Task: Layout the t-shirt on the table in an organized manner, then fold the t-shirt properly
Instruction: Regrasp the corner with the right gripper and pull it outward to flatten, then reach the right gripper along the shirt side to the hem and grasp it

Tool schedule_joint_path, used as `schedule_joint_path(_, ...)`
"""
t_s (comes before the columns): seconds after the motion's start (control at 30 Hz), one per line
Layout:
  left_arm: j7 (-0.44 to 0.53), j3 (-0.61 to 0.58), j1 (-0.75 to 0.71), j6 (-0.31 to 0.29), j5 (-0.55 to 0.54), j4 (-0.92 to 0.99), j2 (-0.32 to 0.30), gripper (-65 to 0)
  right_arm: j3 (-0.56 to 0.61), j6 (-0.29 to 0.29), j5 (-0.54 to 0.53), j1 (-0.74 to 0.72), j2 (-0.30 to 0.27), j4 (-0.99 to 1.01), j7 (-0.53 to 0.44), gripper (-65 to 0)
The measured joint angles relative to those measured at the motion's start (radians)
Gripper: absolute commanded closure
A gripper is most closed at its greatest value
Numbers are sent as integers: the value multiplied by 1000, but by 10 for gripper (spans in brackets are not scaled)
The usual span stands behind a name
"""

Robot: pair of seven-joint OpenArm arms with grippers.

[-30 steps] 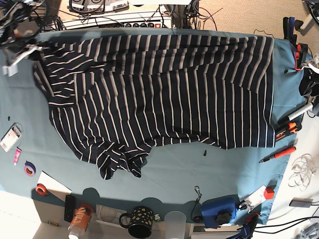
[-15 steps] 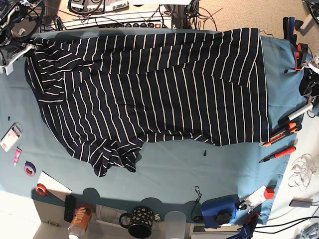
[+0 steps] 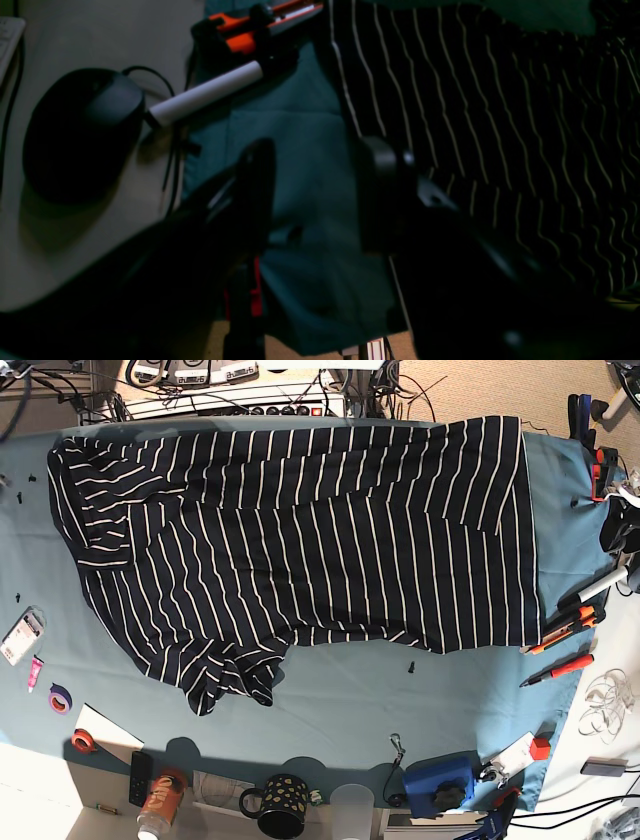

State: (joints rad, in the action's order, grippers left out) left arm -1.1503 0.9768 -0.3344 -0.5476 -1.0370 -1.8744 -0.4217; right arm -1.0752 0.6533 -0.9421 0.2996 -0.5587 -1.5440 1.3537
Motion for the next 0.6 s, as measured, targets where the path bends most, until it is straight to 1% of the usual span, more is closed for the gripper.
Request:
schedule_joint_path(0.07, 0, 0, 0, 0, 0, 0, 0, -270, 50, 47, -79, 0, 22, 0, 27, 0)
schedule_joint_path(0.13, 0, 0, 0, 0, 0, 0, 0, -270, 118, 44, -97, 0, 45, 0, 41, 0)
schedule_joint_path(0.3, 0, 0, 0, 0, 0, 0, 0, -270, 309, 44, -84, 3, 95, 0, 48, 0)
schedule_joint_path(0.37, 0, 0, 0, 0, 0, 0, 0, -270, 365, 44, -87, 3, 98, 0, 37, 0)
schedule_joint_path(0.6, 0, 0, 0, 0, 0, 0, 0, -270, 492, 44, -63, -50, 93, 0, 29, 0)
